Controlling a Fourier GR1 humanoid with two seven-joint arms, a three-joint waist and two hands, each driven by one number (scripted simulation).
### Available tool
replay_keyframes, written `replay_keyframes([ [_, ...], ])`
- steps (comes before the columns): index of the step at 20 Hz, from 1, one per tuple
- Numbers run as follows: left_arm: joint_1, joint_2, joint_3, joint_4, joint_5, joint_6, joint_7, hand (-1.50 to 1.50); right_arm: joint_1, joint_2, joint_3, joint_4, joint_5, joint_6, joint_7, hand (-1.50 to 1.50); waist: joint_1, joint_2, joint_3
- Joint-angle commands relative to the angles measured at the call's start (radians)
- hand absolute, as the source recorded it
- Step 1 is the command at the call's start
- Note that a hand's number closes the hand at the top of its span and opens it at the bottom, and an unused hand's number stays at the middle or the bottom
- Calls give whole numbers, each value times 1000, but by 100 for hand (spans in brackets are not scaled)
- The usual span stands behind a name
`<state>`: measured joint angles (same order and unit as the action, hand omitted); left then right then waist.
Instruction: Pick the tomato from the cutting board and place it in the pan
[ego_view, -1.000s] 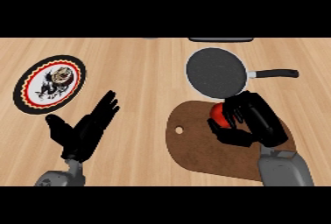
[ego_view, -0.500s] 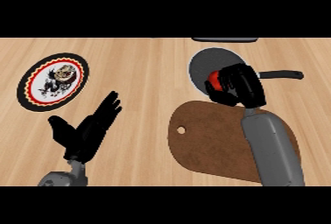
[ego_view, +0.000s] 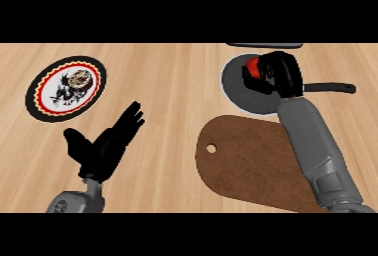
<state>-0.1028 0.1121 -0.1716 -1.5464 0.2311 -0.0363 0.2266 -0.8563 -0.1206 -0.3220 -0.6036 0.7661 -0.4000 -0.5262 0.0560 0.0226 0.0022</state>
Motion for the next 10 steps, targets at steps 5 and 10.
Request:
replay_keyframes([
  [5, -3, -5, -7, -6, 11, -25, -1, 0, -108, -116, -35, 292, 53, -69, 43, 150, 39, 16, -1],
  [10, -40, -25, -36, -9, -6, -20, 13, 0, -150, -120, 16, 400, 117, -25, 100, -150, 60, 26, 2],
])
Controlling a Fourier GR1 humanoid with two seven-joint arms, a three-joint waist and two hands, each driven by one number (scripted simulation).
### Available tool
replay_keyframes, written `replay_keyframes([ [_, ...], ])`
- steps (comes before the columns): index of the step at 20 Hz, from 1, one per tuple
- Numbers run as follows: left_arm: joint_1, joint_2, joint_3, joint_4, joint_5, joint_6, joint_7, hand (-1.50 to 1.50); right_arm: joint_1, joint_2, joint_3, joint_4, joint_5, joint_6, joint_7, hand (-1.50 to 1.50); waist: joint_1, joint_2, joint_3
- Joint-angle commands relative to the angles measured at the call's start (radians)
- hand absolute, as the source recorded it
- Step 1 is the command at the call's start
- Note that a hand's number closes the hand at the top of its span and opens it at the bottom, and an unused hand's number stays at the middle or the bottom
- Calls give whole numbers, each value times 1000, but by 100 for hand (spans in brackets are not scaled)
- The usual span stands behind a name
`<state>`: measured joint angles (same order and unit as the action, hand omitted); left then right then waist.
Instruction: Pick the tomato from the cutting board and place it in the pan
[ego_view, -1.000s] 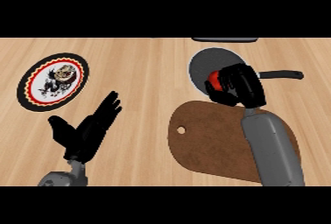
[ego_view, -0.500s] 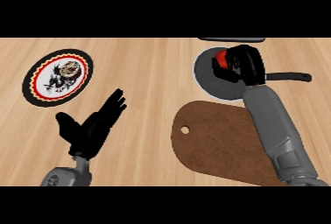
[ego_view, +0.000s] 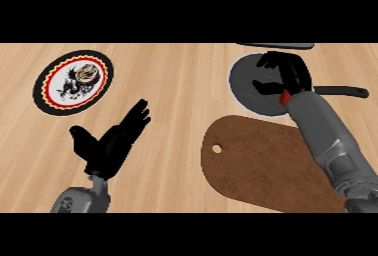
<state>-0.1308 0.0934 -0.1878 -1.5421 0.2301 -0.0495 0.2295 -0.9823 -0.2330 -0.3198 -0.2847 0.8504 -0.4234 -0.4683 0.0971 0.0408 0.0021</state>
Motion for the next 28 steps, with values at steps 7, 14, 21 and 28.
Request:
replay_keyframes([
  [7, 27, 6, -10, -18, -4, -13, -1, 0, -38, -2, -153, 78, -166, 164, -146, -150, 18, 5, 6],
  [14, 2, -5, -11, -9, -24, 7, 0, 0, -73, -91, -282, 128, -304, 389, -147, -150, 5, 6, 4],
  [21, 20, 0, 12, 1, -4, -7, -23, 0, 0, -221, -274, 172, -305, 686, -225, -150, -3, 10, 5],
  [28, 2, 1, 9, -6, -8, -2, 7, 0, 61, -329, -251, 176, -290, 926, -325, -150, -15, 3, 6],
])
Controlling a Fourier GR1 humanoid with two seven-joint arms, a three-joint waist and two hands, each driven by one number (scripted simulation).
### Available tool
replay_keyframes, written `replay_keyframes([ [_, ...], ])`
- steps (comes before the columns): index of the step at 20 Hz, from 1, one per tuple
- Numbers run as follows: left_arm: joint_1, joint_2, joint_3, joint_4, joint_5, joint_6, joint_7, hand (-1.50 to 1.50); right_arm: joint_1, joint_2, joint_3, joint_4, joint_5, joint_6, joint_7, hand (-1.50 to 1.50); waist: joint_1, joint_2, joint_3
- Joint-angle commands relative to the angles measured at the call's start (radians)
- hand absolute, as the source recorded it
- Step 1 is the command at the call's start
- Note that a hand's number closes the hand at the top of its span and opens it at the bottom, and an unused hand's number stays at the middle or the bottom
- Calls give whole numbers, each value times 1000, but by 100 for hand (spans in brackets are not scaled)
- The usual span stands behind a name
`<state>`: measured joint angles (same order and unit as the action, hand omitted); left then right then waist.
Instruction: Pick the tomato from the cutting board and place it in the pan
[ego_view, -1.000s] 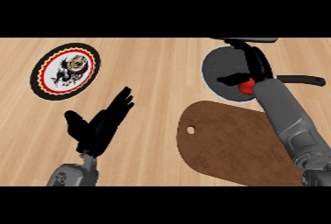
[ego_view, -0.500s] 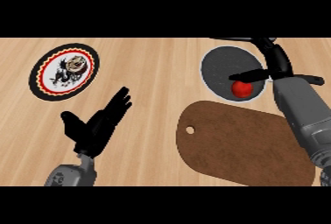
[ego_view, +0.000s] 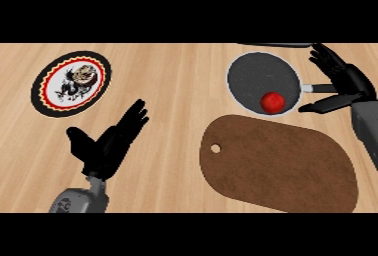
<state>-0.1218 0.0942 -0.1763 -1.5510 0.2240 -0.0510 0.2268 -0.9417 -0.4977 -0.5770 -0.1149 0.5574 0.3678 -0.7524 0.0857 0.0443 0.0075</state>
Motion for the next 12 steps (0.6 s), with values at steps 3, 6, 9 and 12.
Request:
replay_keyframes([
  [3, -15, 3, 14, 6, 4, -3, -2, 0, 44, -90, 19, -11, 12, 166, -78, -150, -3, 1, 1],
  [6, 3, -10, -1, 11, -22, 16, -17, 0, 56, -92, 27, -18, 13, 192, -94, -150, -8, -5, 0],
  [9, 3, 29, 37, -13, 15, -17, 2, 0, 61, -112, 33, -26, 13, 207, -96, -150, 0, -5, 1],
  [12, 6, 26, 25, -19, 21, -13, 49, 0, 87, -125, 46, -30, 17, 232, -118, -150, -9, -9, 1],
])
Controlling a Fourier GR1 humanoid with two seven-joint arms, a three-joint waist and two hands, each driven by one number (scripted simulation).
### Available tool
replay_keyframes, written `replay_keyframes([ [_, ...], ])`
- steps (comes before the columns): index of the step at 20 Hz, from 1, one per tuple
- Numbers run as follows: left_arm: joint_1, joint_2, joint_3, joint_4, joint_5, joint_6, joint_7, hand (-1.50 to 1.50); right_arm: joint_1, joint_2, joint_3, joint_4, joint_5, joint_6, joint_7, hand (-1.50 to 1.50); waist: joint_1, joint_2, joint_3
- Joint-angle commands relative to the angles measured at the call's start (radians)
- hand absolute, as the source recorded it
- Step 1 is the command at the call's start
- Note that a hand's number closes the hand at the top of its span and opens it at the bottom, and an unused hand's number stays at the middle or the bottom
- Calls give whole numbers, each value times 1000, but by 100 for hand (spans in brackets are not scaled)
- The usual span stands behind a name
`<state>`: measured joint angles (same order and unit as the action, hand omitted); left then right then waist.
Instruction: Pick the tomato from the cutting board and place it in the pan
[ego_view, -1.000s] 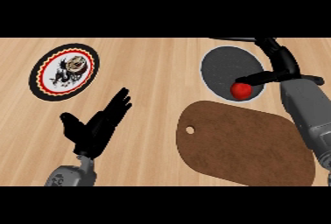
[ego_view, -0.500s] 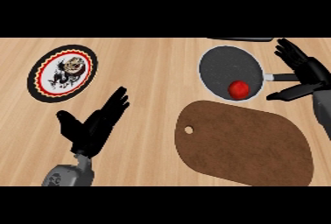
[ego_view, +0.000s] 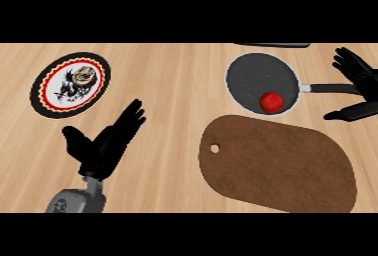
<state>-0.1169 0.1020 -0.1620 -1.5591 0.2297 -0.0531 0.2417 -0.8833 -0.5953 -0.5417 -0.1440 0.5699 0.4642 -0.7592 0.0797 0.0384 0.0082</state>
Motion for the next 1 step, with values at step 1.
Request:
replay_keyframes([
  [1, 16, -21, -15, 25, -16, 7, -26, 0, 28, -2, 13, -3, 4, 122, -117, -150, -1, 1, 0],
])
